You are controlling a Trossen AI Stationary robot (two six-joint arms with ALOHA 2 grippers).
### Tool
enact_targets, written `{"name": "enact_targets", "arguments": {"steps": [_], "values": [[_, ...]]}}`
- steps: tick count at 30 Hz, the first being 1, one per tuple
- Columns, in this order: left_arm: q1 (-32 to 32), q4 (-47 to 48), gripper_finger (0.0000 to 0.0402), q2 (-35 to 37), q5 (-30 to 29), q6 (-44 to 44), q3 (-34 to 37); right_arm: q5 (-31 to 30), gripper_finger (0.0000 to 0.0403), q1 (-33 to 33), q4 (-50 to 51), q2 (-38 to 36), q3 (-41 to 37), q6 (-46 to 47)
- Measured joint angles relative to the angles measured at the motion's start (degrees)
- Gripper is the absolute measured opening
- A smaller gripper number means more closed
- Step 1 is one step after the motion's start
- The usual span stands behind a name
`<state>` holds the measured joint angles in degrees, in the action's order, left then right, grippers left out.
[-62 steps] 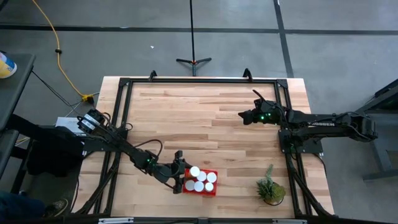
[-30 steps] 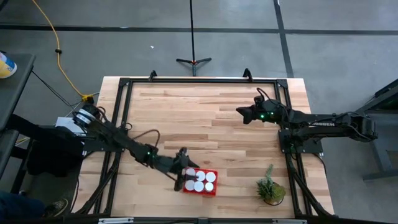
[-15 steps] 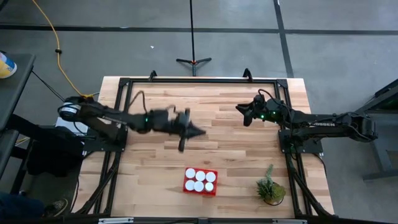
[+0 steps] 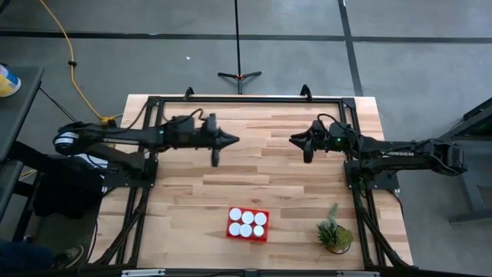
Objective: Pick and place pill bottles into a basket
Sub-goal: Return to Home Position
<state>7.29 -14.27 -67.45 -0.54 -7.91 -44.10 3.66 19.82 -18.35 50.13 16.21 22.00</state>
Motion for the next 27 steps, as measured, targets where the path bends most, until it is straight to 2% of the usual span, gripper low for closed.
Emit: {"name": "enact_targets", "arguments": {"steps": [3,8,11,14,17,20,22,25,27], "values": [[-2.0,0.9,0.0022,5.5,0.4,1.7,3.0,1.5,0.0084,0.0,0.0,0.0,0.0,-1.3],[-6.3,-1.1,0.0022,19.3,-2.9,-0.8,16.3,3.4,0.0084,0.0,-0.7,0.0,0.0,-0.6],[-9.2,-2.9,0.0022,30.1,-4.7,-0.2,24.0,0.6,0.0082,-1.1,-4.2,0.0,0.0,-2.1],[-11.5,-0.5,0.0022,40.5,-5.7,1.5,29.0,-3.0,0.0067,-3.2,-9.9,0.0,0.0,-6.3],[-13.3,5.1,0.0022,49.2,-6.2,1.5,31.9,-4.2,0.0037,-5.3,-12.6,0.0,0.0,-8.2],[-14.6,11.8,0.0022,56.8,-8.5,1.3,33.5,-2.5,0.0007,-7.8,-14.0,0.0,0.0,-9.4],[-15.0,15.3,0.0022,61.3,-9.4,1.6,34.0,-1.8,0.0008,-9.9,-13.7,-0.6,0.0,-10.6],[-14.8,19.6,0.0022,67.1,-9.5,1.7,34.2,-4.0,0.0005,-13.1,-13.5,-2.7,0.0,-13.6],[-14.8,21.0,0.0022,67.2,-10.9,1.7,33.7,-5.0,0.0002,-14.8,-11.4,-5.6,0.0,-15.8]]}}
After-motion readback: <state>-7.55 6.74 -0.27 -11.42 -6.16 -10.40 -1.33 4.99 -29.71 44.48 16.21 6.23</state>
